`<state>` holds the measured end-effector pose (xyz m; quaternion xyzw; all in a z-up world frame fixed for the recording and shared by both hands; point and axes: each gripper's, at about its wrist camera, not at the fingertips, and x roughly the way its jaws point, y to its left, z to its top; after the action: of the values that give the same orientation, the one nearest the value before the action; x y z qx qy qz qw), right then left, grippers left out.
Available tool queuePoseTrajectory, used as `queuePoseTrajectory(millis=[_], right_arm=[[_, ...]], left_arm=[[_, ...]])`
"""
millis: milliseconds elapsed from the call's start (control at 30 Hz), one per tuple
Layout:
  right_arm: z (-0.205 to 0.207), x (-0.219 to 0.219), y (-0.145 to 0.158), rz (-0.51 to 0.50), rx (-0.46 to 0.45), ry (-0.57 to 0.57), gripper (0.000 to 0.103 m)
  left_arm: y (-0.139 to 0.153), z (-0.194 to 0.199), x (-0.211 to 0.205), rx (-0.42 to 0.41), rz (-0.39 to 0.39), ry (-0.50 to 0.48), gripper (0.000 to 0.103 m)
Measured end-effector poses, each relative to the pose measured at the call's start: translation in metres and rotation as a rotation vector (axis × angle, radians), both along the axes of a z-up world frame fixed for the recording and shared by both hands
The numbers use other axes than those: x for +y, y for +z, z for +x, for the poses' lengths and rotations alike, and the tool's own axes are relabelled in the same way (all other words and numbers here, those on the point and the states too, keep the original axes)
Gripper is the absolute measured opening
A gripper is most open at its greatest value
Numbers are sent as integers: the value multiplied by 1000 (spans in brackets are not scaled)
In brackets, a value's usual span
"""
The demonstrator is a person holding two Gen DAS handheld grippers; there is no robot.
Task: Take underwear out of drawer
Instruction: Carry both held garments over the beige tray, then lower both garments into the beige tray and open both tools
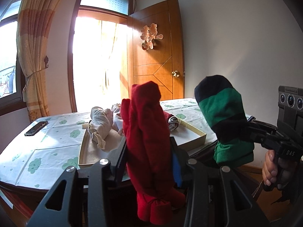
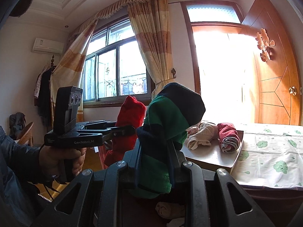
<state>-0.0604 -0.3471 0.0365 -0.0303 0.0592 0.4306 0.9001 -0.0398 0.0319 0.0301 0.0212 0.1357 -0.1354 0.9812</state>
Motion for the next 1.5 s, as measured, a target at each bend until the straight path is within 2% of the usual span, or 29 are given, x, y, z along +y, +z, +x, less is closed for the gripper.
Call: queuePoseTrajectory(millis=[167, 300, 767, 933, 1167, 1500], right_arm=[[10, 0, 14, -9, -2, -23, 26], [27, -1, 27, -16, 13, -40, 26], [114, -4, 61, -62, 92, -130, 26], [144, 2, 65, -100, 119, -165, 26], [190, 12, 66, -142, 202, -190, 26], [245, 38, 55, -219, 318, -220, 26]], left_arm=[[14, 13, 2, 18, -9, -16, 40], [27, 28, -1, 14, 18, -28, 40], [55, 122, 8, 170, -49, -67, 40], [62, 155, 6, 218, -60, -66, 40], [69, 204, 5, 287, -80, -48, 40], [52, 269, -1, 419, -127, -24, 40]])
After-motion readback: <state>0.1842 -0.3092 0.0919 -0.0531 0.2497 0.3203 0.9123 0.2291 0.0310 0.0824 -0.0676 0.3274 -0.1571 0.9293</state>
